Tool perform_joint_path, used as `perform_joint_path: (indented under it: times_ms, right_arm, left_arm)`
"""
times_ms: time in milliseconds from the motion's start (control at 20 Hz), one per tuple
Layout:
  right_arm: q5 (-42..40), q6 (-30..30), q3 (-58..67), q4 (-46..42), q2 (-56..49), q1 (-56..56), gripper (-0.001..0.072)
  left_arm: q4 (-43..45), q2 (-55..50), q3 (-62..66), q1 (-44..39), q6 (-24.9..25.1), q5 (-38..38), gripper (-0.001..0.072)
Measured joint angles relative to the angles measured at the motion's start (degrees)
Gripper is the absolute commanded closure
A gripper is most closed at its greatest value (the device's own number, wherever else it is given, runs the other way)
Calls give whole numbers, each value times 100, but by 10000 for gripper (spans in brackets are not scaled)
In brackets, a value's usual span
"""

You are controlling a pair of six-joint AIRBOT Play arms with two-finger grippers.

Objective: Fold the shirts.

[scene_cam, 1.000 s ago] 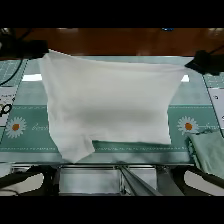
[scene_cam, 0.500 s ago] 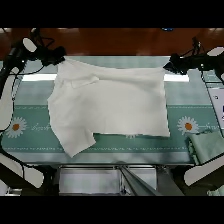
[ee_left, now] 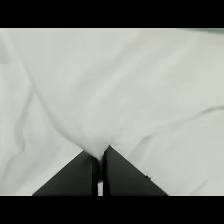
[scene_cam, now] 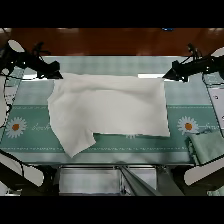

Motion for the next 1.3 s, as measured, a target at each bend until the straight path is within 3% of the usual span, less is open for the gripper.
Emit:
perform_joint_path:
  times_ms: [350, 1000, 1050, 1100, 1150, 1200, 1300]
  right_arm:
    - [245, 70, -765, -713, 238, 103, 693]
    - [44, 221, -872, -817, 291, -79, 693]
    - [-52, 249, -872, -831, 284, -22, 693]
    - [-149, 271, -872, -848, 267, 42, 667]
    - [-221, 323, -872, -855, 251, 109, 496]
    - [-282, 382, -872, -863, 227, 173, 288]
    - [-302, 599, -872, -992, 203, 251, 302]
  left_arm:
    - [-28, 50, -737, 225, 404, -837, 686]
    - [-31, 140, -874, 483, 485, -855, 683]
    - [-28, 140, -874, 485, 485, -813, 637]
    - [-28, 140, -874, 490, 485, -807, 454]
    - [-17, 133, -874, 490, 481, -774, 300]
    - [-15, 125, -874, 490, 439, -726, 201]
    - [-17, 122, -874, 490, 334, -737, 201]
